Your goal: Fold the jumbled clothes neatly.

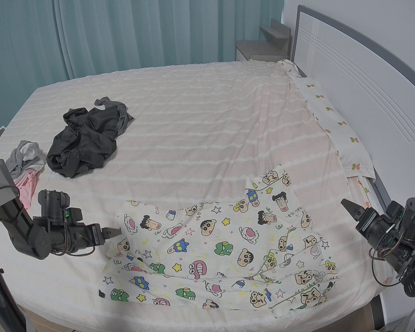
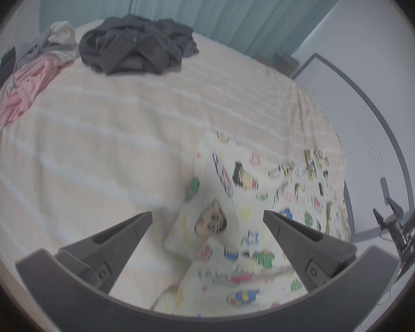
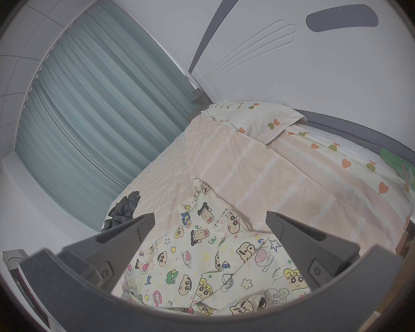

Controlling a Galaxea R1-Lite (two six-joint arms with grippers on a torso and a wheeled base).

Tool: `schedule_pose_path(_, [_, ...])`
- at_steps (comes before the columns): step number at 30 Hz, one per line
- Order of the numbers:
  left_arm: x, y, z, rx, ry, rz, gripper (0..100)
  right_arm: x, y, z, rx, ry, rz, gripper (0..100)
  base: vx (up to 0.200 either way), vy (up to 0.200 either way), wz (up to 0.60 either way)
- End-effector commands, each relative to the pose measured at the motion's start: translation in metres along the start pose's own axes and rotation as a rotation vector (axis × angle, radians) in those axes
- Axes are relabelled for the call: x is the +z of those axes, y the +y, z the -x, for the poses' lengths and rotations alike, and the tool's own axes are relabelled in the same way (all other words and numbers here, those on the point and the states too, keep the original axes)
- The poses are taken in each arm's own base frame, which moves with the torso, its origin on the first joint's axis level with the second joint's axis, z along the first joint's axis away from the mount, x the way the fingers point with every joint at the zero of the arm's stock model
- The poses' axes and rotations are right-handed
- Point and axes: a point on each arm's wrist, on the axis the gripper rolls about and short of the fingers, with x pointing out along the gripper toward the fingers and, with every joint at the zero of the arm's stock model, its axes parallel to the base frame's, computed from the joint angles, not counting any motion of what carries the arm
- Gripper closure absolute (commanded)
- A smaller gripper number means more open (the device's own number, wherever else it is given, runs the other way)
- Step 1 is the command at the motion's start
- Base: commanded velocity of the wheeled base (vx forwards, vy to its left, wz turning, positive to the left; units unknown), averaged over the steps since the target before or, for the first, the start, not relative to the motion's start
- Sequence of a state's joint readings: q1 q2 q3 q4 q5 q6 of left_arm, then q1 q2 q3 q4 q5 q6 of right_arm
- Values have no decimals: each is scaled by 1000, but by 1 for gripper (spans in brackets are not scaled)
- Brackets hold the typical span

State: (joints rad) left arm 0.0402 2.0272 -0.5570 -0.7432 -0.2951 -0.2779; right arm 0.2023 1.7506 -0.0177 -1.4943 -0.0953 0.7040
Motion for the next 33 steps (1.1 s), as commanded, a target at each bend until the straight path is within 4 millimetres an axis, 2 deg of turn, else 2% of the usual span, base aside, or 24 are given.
schedule_pose_path(1, [23, -2, -30, 12, -59, -4, 0, -3, -2, 3, -8, 14, 1, 0, 0, 0, 0])
schedule_pose_path(8, [31, 7, -68, 16, -57, -7, 0, -2, -1, 4, -1, 8, 2, 0, 0, 0, 0])
schedule_pose_path(12, [34, 7, -77, 6, -61, -13, 0, -2, 0, 4, 2, 8, -3, 0, 0, 0, 0])
schedule_pose_path(14, [30, 4, -88, -6, -49, -34, 0, -4, 3, 5, 19, 17, -6, 0, 0, 0, 0])
schedule_pose_path(19, [29, -3, -96, -31, -43, -49, 0, -3, 8, 9, 42, 9, -5, 0, 0, 0, 0])
schedule_pose_path(27, [38, -22, -120, -74, -77, -89, 0, -3, 19, 23, 98, 27, -4, 0, 0, 0, 0])
schedule_pose_path(31, [36, -29, -122, -91, -72, -96, 0, -2, 19, 23, 100, 24, -6, 0, 0, 0, 0])
schedule_pose_path(32, [36, -30, -123, -92, -71, -97, 100, -3, 19, 22, 97, 28, -6, 0, 0, 0, 0])
schedule_pose_path(33, [34, -32, -123, -95, -64, -100, 100, -3, 18, 22, 95, 32, -7, 0, 0, 0, 0])
